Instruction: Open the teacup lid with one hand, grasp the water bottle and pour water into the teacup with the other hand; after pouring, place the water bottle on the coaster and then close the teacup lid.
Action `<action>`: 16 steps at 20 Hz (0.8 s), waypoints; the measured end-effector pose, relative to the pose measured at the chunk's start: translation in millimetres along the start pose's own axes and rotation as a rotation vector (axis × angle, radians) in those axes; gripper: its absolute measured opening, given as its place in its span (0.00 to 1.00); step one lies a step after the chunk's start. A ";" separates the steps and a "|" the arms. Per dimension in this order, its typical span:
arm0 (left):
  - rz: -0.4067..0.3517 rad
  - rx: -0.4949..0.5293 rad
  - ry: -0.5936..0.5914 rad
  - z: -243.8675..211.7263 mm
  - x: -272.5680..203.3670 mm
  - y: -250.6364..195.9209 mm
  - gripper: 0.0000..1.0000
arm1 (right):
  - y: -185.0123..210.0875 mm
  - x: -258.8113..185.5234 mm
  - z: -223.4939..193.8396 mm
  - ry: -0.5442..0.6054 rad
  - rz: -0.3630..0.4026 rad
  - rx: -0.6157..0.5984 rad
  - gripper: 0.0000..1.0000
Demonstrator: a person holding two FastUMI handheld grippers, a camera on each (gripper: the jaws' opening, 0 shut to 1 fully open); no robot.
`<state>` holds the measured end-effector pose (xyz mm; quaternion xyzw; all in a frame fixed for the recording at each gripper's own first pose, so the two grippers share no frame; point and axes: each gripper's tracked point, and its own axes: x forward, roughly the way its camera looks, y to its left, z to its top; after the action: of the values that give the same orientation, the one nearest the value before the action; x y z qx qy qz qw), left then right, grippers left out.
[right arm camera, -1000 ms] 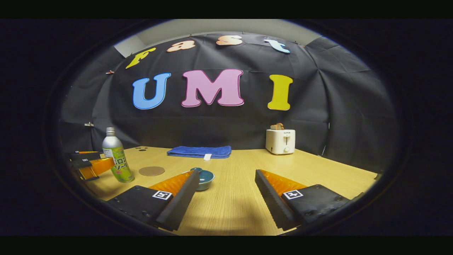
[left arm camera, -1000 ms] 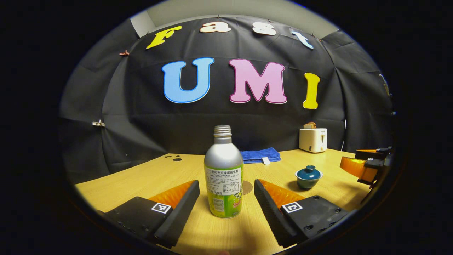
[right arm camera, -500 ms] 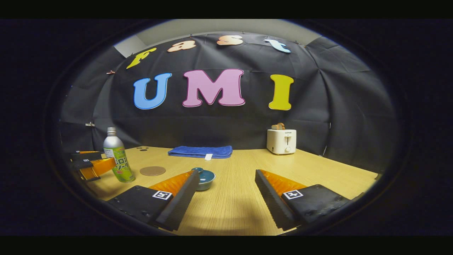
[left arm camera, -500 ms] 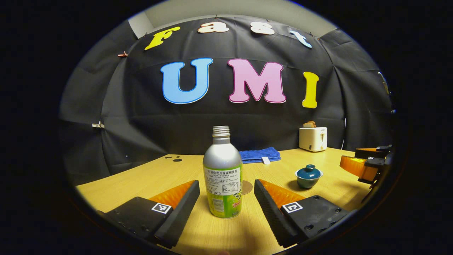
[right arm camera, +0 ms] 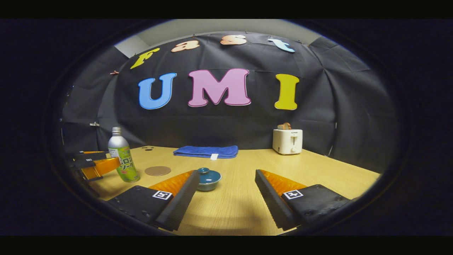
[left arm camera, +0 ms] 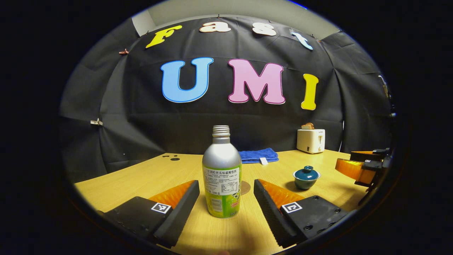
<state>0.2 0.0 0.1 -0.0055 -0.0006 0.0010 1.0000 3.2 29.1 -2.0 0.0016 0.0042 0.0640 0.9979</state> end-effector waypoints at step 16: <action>-0.042 0.001 -0.003 0.1 -9.1 0.5 0.98 | 30.0 76.9 -21.0 0.120 0.061 -0.096 0.97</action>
<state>-8.9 0.5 0.2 -0.0050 -0.0022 -0.0198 0.9998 75.4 68.7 -23.5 -0.0497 0.0608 0.0944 0.9924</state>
